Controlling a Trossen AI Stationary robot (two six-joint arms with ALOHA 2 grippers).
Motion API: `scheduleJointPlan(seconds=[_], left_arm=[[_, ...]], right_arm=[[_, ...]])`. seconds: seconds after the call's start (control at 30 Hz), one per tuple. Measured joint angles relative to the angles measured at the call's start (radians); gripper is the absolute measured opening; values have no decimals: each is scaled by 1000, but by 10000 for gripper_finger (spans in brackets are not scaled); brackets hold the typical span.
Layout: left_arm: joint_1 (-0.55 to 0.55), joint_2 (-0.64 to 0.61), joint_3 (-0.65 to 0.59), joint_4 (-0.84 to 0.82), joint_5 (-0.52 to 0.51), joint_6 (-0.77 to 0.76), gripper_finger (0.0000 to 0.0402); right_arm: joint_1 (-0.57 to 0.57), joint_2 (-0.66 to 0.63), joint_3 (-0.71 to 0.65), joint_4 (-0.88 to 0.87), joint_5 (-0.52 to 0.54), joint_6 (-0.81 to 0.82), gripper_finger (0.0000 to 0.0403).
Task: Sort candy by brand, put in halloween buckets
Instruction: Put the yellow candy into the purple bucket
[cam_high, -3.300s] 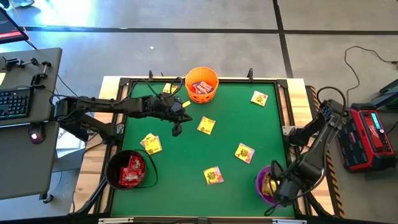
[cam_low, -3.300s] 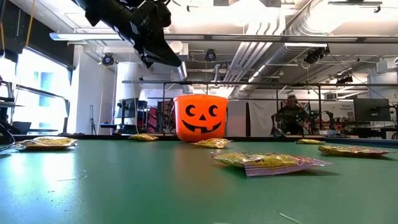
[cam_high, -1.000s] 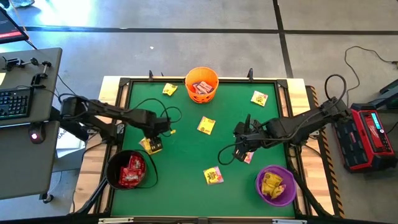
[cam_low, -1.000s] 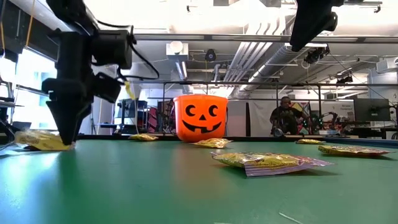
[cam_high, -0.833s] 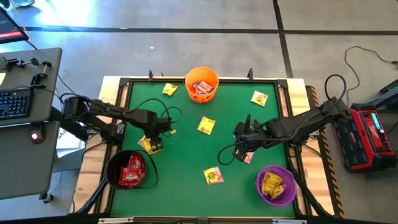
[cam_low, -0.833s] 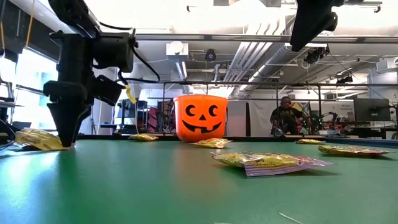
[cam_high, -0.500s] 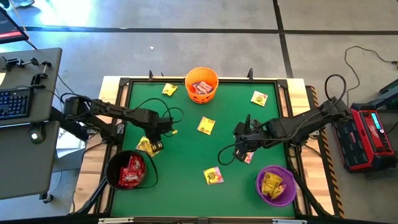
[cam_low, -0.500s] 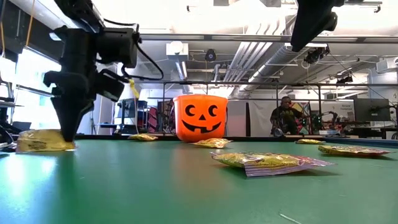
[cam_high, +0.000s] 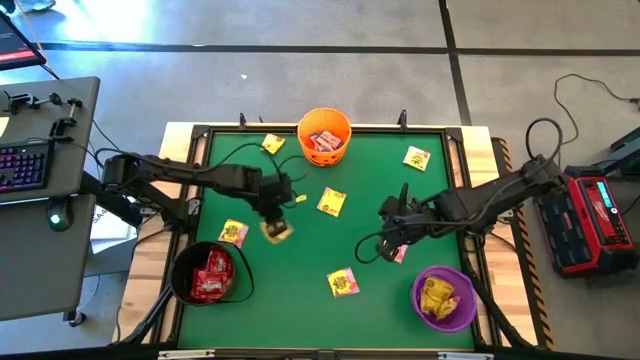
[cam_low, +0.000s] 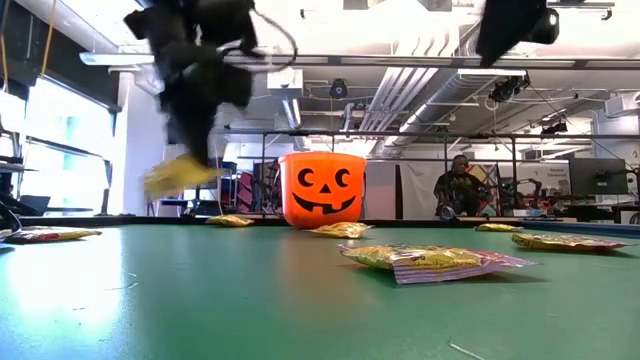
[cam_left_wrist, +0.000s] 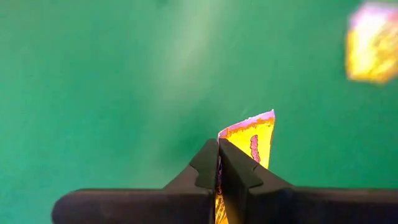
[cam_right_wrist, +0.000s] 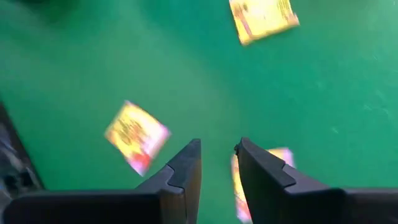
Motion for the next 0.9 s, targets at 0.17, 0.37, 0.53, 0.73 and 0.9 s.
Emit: scheduleJointPlan(seconds=[0.17,0.37,0.53,0.73,0.9], left_arm=[[-2,0,39,250,53,-116,0],[9,0,47,660,63,-278,0],[26,-1,48,922,36,-360,0],[20,-1,48,1028,27,-381,0],[8,-1,48,1063,35,-380,0]], right_arm=[[19,0,0,230,93,41,97],[18,0,0,439,201,28,141],[18,0,0,450,291,63,189],[15,0,0,529,391,-2,205],[6,0,0,604,431,-84,196]])
